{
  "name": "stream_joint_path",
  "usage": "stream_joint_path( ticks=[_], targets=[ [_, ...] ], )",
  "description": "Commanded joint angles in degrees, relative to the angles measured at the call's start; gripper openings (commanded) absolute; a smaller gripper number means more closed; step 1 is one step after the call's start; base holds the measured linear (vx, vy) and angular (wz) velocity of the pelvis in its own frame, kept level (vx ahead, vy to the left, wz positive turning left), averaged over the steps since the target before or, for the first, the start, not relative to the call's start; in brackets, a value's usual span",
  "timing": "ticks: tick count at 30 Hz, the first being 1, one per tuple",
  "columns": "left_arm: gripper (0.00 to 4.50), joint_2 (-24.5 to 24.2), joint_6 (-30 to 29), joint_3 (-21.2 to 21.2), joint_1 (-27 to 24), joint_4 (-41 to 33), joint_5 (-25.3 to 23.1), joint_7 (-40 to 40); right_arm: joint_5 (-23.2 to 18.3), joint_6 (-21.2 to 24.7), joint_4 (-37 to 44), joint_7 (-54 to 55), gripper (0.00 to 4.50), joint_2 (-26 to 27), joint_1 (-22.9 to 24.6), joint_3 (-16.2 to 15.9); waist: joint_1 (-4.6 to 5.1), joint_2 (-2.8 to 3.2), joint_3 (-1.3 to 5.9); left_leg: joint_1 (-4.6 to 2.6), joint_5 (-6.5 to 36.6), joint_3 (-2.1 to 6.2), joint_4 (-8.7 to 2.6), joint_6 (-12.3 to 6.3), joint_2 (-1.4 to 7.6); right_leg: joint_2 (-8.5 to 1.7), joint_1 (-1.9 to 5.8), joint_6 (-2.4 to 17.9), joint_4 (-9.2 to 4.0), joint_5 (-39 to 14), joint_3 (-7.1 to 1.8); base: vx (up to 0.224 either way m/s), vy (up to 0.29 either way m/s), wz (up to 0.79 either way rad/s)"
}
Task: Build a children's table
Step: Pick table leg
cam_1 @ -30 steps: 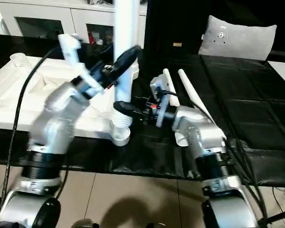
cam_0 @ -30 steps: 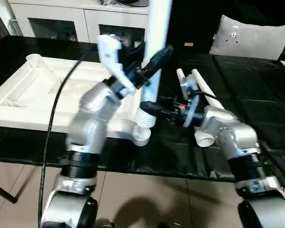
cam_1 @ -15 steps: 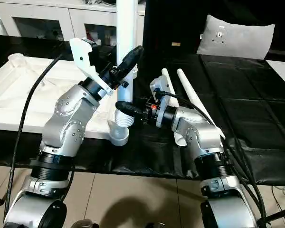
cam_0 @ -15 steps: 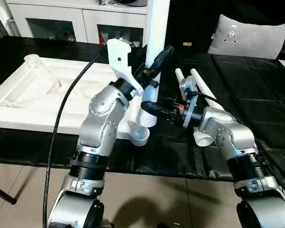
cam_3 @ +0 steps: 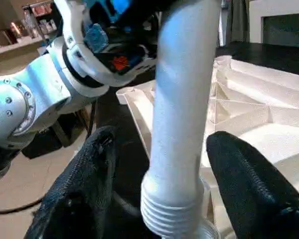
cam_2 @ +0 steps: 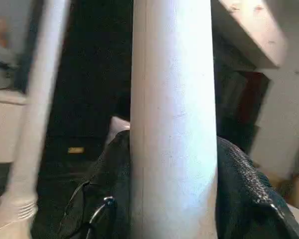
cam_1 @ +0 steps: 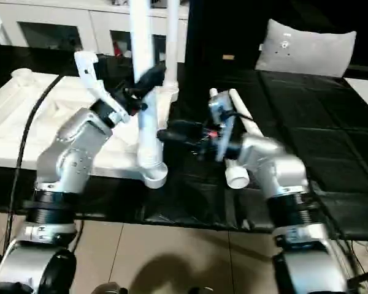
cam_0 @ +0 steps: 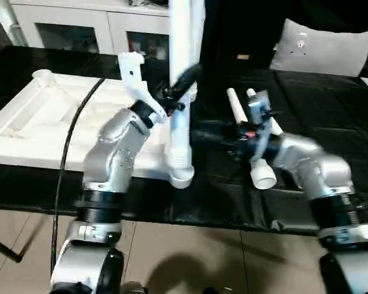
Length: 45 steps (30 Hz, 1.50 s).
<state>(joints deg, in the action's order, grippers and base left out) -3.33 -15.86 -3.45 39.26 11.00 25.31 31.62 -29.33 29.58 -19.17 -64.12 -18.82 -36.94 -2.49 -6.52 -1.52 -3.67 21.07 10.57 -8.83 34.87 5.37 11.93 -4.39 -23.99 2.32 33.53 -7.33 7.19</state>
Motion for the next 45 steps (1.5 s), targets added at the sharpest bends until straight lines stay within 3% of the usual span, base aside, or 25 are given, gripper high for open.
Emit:
stream_joint_path(
  ticks=[1,5,12,17,32,34,36,39,45],
  targets=[
    [1.79,0.24,-0.72,1.92,1.17,-2.88,1.67,2.61,0.96,0.01,0.15,-0.83,3.33,-0.93,-1.71,-0.82,-0.14,-0.29,4.97,-0.08,7.6,-0.33,-3.63,-3.12,1.03,-3.84,4.02,3.66,-4.28,-23.24,-2.58,0.0,0.0,0.0],
    [1.79,0.24,-1.84,2.79,0.84,-4.4,3.4,4.74,1.25,0.02,-0.08,-1.17,3.34,-0.84,-2.16,-1.32,-0.1,-0.33,4.84,-0.04,8.11,-0.37,-3.69,-2.91,1.11,-3.86,4.03,4.41,-4.22,-23.16,-2.65,0.0,0.0,0.0],
    [1.79,-0.15,-3.23,3.96,0.27,-6.44,4.46,7.88,2.27,0.74,-0.05,-3.13,3.34,-1.56,-2.17,-3.22,-0.09,-0.37,4.85,0.06,7.97,-0.38,-3.63,-2.84,0.95,-3.76,4.13,3.24,-4.38,-24.28,-2.61,0.0,0.0,0.0],
    [1.79,-0.38,-3.68,4.37,-0.21,-7.65,5.41,9.02,2.38,0.72,-0.14,-3.51,3.34,-1.62,-1.99,-3.5,-0.02,-0.32,4.83,-0.03,7.89,-0.41,-3.63,-2.89,1.0,-3.67,4.04,3.64,-4.32,-23.63,-2.62,0.0,0.0,0.0],
    [1.79,0.14,-4.21,5.51,-0.72,-8.43,5.01,9.25,3.33,-0.24,0.07,-4.09,3.34,-1.08,-1.37,-4.14,0.03,-0.23,4.85,-0.03,8.18,-0.35,-3.63,-2.73,1.0,-3.6,4.08,3.25,-4.41,-24.02,-2.57,0.0,0.0,0.0],
    [1.79,0.13,-4.21,5.84,-0.87,-8.52,4.82,9.32,3.24,-0.28,-0.02,-4.05,2.99,-0.92,-1.41,-4.0,0.02,-0.27,4.9,-0.05,8.09,-0.38,-3.61,-2.78,0.97,-3.59,4.08,3.37,-4.37,-23.71,-2.59,0.0,0.0,0.0],
    [1.79,0.16,-4.15,6.11,-1.14,-8.65,4.59,9.39,2.9,-0.04,0.16,-4.35,2.99,-0.83,-1.35,-3.95,0.06,-0.25,4.84,-0.01,8.33,-0.38,-3.62,-2.8,0.99,-3.61,4.06,3.47,-4.42,-23.83,-2.58,0.0,0.0,0.0],
    [1.79,0.15,-4.14,6.15,-1.15,-8.64,4.5,9.44,2.6,0.24,0.34,-4.75,2.56,-0.85,-1.29,-3.89,0.05,-0.23,4.86,-0.07,8.45,-0.38,-3.61,-2.73,0.98,-3.6,4.07,3.35,-4.46,-24.11,-2.58,0.0,0.0,0.0],
    [1.79,0.03,-4.14,6.26,-1.19,-8.74,4.5,9.41,2.39,0.57,0.76,-5.17,2.12,-0.96,-0.94,-4.04,0.05,-0.2,4.87,-0.03,8.29,-0.34,-3.62,-2.75,1.03,-3.6,4.1,3.43,-4.39,-23.7,-2.56,0.0,0.0,0.0]
  ],
)
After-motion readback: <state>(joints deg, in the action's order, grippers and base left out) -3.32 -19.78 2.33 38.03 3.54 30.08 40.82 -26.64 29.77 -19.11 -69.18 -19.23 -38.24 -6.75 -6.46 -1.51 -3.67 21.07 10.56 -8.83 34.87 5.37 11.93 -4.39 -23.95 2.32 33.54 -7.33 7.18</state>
